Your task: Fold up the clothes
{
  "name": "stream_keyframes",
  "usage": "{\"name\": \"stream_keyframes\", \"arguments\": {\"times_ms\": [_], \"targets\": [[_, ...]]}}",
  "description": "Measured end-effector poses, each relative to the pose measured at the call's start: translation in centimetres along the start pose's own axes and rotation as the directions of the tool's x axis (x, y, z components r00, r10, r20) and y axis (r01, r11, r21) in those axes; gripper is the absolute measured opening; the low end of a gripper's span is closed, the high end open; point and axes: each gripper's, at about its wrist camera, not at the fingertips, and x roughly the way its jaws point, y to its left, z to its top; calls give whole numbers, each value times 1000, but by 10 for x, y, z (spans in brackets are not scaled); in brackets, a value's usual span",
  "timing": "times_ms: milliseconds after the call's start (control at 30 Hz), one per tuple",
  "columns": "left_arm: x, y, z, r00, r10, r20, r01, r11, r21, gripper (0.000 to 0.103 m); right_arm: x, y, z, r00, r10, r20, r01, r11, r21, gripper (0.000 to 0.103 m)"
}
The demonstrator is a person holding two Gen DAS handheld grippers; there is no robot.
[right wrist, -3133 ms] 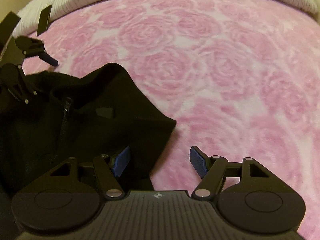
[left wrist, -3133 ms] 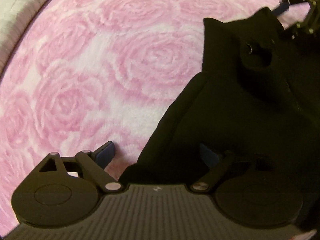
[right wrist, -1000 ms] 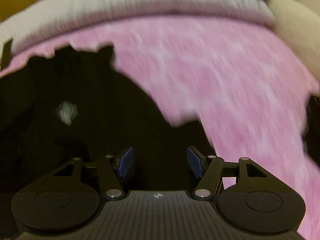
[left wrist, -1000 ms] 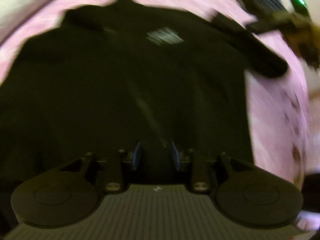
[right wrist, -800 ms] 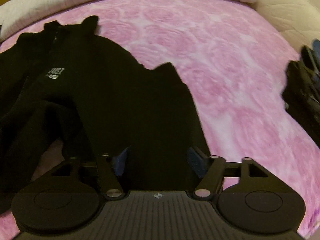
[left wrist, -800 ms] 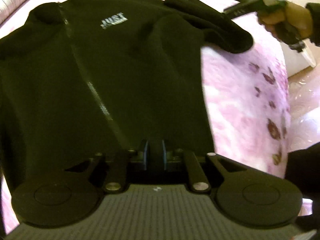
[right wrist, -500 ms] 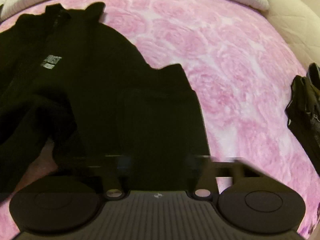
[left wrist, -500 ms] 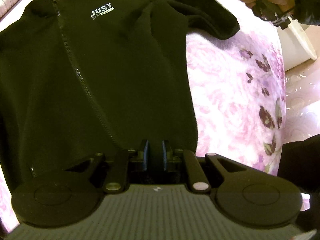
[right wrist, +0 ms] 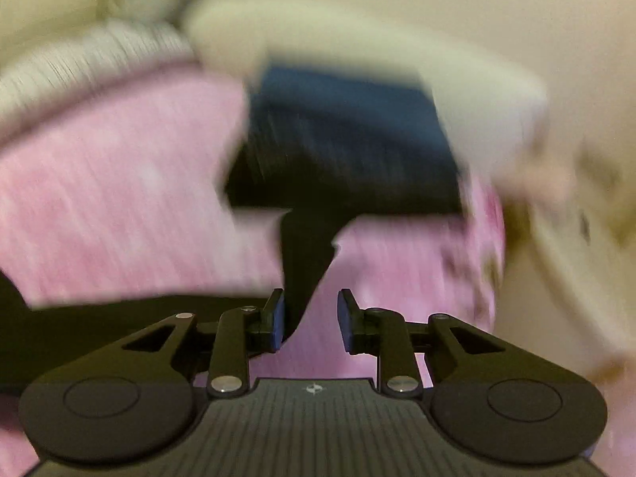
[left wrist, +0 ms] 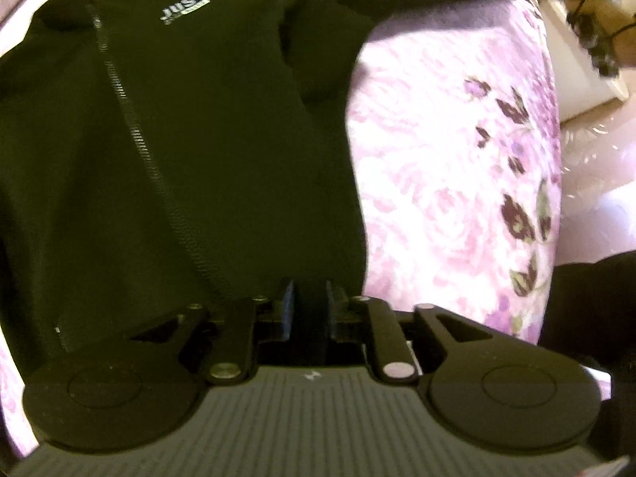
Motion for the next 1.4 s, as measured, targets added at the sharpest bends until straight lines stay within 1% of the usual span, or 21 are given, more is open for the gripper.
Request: {"name": "stream_keyframes", "arguments": {"times_ms": [67, 200, 300, 333, 367, 467, 533, 600, 667, 700, 800, 900, 967, 1067, 1100, 1133, 1167, 1200, 1233, 1267, 1400], "targets": [[-2, -3, 0, 1000, -8, -11, 8, 1000, 10, 27, 13, -4, -21, 994, -31, -105, 34, 999, 24, 25], [-17, 1, -11, 1000, 5, 20, -4, 998, -65, 27, 1, -3, -35, 988, -17, -151, 30, 996, 87, 42], [-38, 6, -29, 997, 38, 65, -28, 989, -143, 30, -20, 21, -38, 981, 85, -176, -68, 993, 99, 47], [-44, 8, -36, 996, 59, 66, -47, 985, -167, 41, -27, 31, -42, 971, 149, -186, -134, 987, 90, 51], [-51, 11, -46, 995, 78, 69, -63, 980, -191, 44, -33, 41, -45, 957, 215, -196, -203, 976, 81, 54], [-67, 24, -87, 988, 138, 71, -116, 960, -256, 45, -59, 83, -69, 874, 413, -255, -426, 905, 6, 55], [-73, 32, -118, 980, 195, 39, -177, 945, -274, 45, -80, 112, -90, 800, 516, -306, -551, 834, -35, 55], [-75, 38, -147, 973, 230, 24, -214, 938, -274, 47, -101, 139, -112, 714, 599, -362, -658, 751, -55, 55], [-75, 41, -174, 967, 255, 21, -241, 935, -261, 55, -124, 162, -139, 638, 651, -412, -728, 684, -46, 55], [-73, 41, -184, 965, 262, 27, -247, 937, -247, 59, -136, 173, -152, 607, 667, -431, -751, 659, -40, 55], [-68, 45, -210, 966, 254, 49, -238, 947, -216, 63, -165, 203, -193, 531, 695, -485, -790, 613, 14, 58], [-71, 51, -238, 969, 230, 90, -207, 955, -214, 63, -183, 234, -225, 502, 700, -508, -789, 612, 63, 61], [-75, 49, -248, 967, 228, 110, -203, 958, -201, 64, -189, 256, -240, 514, 695, -503, -776, 626, 72, 61], [-79, 48, -264, 965, 226, 133, -197, 960, -197, 66, -186, 270, -244, 568, 669, -479, -727, 681, 89, 59], [-79, 48, -270, 965, 225, 136, -195, 959, -204, 66, -184, 274, -245, 586, 659, -471, -709, 698, 95, 46], [-79, 48, -275, 965, 223, 136, -192, 958, -212, 66, -183, 278, -247, 603, 649, -463, -691, 715, 102, 24], [-80, 48, -280, 966, 220, 134, -187, 957, -221, 66, -183, 277, -244, 611, 639, -466, -681, 725, 101, 18], [-81, 49, -285, 967, 218, 132, -185, 956, -228, 66, -183, 273, -240, 608, 640, -471, -680, 725, 108, 10], [-82, 49, -289, 967, 217, 130, -183, 955, -234, 66, -187, 268, -236, 605, 643, -470, -677, 726, 122, 8], [-83, 48, -293, 968, 216, 130, -181, 954, -240, 66, -195, 257, -230, 613, 638, -466, -674, 730, 113, 8], [-91, 46, -301, 968, 211, 137, -170, 950, -263, 66, -235, 194, -212, 658, 588, -470, -647, 761, 45, 8]]}}
